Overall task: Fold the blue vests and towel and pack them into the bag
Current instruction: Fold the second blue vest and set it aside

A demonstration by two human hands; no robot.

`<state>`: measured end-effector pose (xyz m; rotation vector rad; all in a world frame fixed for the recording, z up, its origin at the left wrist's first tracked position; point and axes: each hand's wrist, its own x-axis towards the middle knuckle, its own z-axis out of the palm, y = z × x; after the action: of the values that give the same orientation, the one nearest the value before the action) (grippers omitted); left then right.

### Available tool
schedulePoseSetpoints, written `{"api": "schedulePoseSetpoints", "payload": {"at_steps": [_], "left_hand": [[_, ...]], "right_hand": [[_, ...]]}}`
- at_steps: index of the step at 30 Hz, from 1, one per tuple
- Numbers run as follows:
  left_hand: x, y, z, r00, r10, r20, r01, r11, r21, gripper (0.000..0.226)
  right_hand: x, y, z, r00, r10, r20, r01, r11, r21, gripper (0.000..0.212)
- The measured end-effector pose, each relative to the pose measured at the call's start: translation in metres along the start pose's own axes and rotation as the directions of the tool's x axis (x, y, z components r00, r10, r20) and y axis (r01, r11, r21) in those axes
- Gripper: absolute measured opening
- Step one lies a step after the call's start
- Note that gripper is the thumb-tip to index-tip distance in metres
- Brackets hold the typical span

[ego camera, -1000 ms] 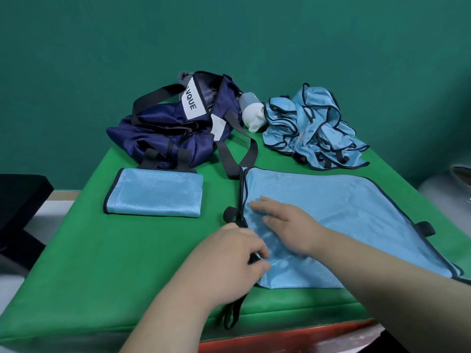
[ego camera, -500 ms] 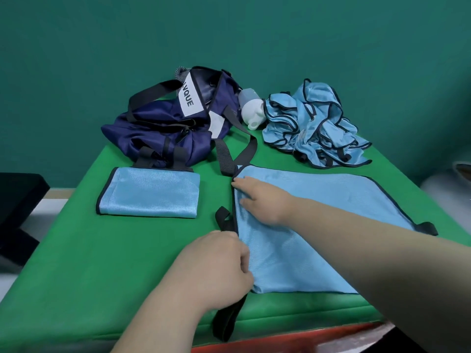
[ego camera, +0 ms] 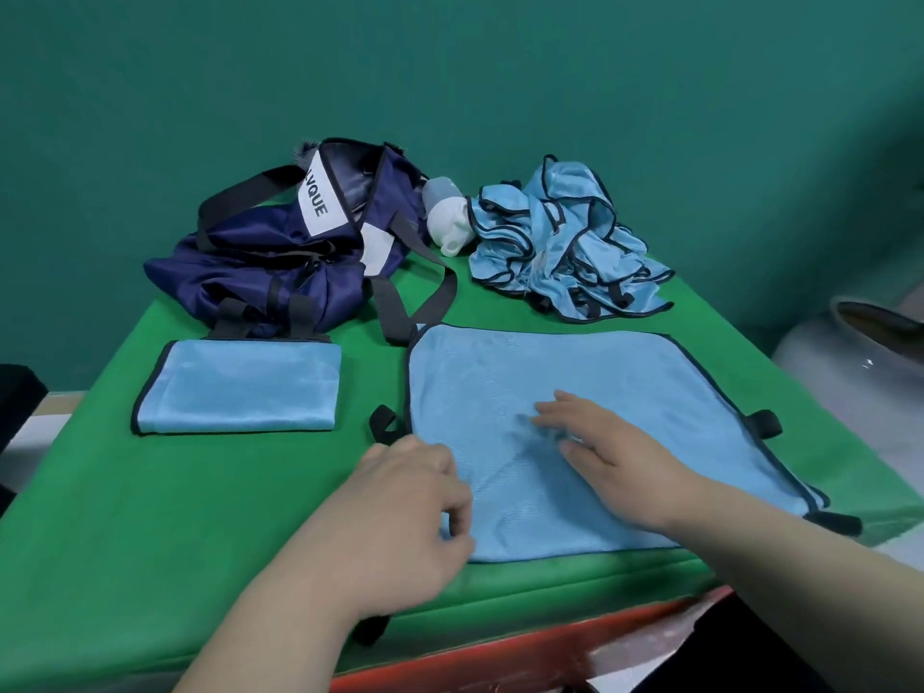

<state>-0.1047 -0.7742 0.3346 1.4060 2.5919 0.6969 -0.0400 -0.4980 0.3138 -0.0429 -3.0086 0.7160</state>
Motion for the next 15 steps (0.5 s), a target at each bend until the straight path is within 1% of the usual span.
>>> {"api": "schedulePoseSetpoints", "payload": {"at_steps": [3,6,7,10,11,15], "left_hand": [[0.005,0.011,0.012,0.999,0.037,-0.03,-0.035,0.996,0.086,0.018],[0.009,0.032,0.031,0.997,0.066,-0.049,-0.054,0.976,0.209,0.03],[0.01,0.04,0.037,0.995,0.077,-0.056,-0.061,0.969,0.24,0.03],[0.009,0.057,0.048,0.99,0.114,-0.077,-0.082,0.938,0.337,0.015],[0.008,0.06,0.05,0.99,0.118,-0.075,-0.083,0.925,0.371,0.015],[0.0,0.057,0.052,0.992,0.086,-0.089,-0.044,0.917,0.396,0.034]], "right_hand": [[-0.034,0.023,-0.013,0.998,0.057,-0.023,-0.058,0.997,-0.041,0.039],[-0.061,0.039,-0.022,0.994,0.086,-0.071,-0.089,0.995,-0.043,0.037],[-0.07,0.043,-0.024,0.992,0.095,-0.088,-0.099,0.994,-0.038,0.037],[-0.097,0.053,-0.034,0.982,0.133,-0.134,-0.14,0.989,-0.044,0.038],[-0.106,0.058,-0.039,0.978,0.148,-0.146,-0.157,0.986,-0.053,0.039],[-0.142,0.085,-0.06,0.96,0.185,-0.211,-0.21,0.972,-0.102,0.041]]}}
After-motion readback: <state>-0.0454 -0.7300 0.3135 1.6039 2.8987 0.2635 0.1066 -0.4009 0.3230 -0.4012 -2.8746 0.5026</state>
